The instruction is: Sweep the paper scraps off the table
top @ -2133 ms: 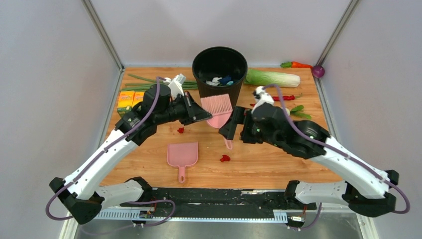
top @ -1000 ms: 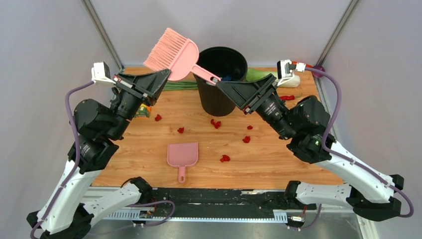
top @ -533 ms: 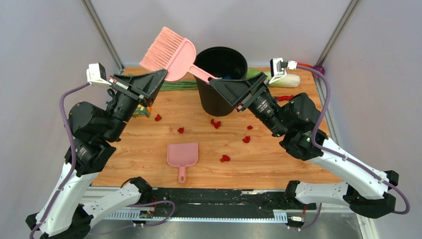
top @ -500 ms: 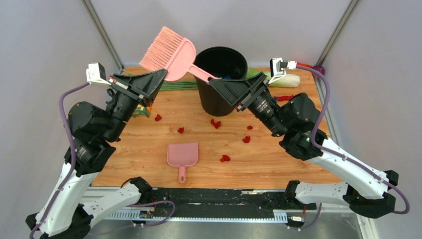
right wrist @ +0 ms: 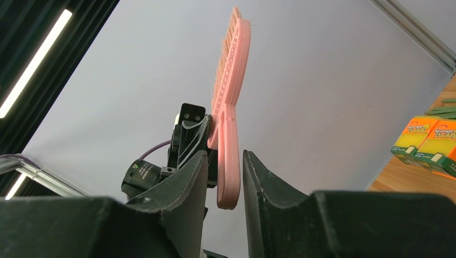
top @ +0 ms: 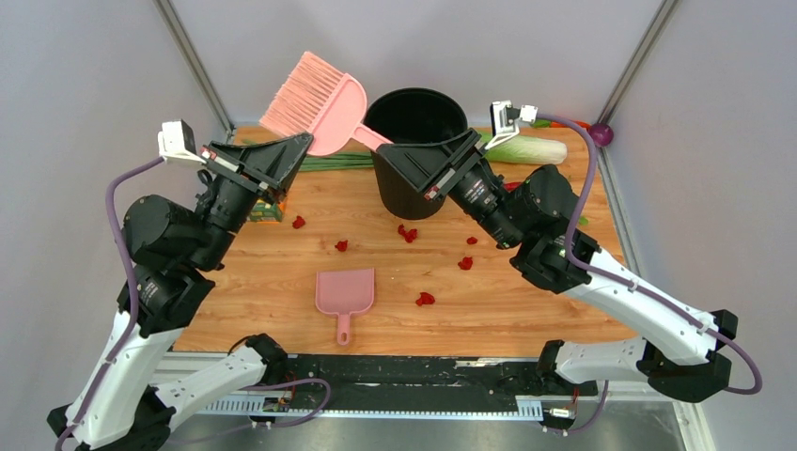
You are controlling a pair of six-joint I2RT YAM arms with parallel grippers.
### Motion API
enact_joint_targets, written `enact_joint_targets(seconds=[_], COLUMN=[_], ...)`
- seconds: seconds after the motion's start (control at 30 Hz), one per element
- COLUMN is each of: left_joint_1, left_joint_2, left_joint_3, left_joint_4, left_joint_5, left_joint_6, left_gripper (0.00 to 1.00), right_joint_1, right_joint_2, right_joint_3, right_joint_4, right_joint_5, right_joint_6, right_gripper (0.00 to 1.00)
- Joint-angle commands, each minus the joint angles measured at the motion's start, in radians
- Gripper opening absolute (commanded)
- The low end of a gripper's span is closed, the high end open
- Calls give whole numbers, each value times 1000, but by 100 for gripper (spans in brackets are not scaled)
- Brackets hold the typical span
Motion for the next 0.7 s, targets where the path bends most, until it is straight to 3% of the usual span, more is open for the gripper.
enact_joint_targets(seconds=[0.0,0.33,0.53,0.67], left_joint_1=[-3,-3,-3,-3], left_joint_2=[-20,-30,-38,-38], left_joint_3=[26,23,17,40], left_joint_4=[6,-10,-17,-69], left_joint_5=[7,8,5,-26], left_joint_6=[25,31,39,73], left_gripper=[0,0,0,0], right_joint_1=[5,5,5,4], right_joint_2=[4,-10,-10,-13], right_joint_3=[47,26,11,-14], right_joint_4=[50,55,56,56], right_joint_5=[-17,-11,-29,-47], right_joint_6=[10,27,57,89], right_gripper=[31,18,1,0])
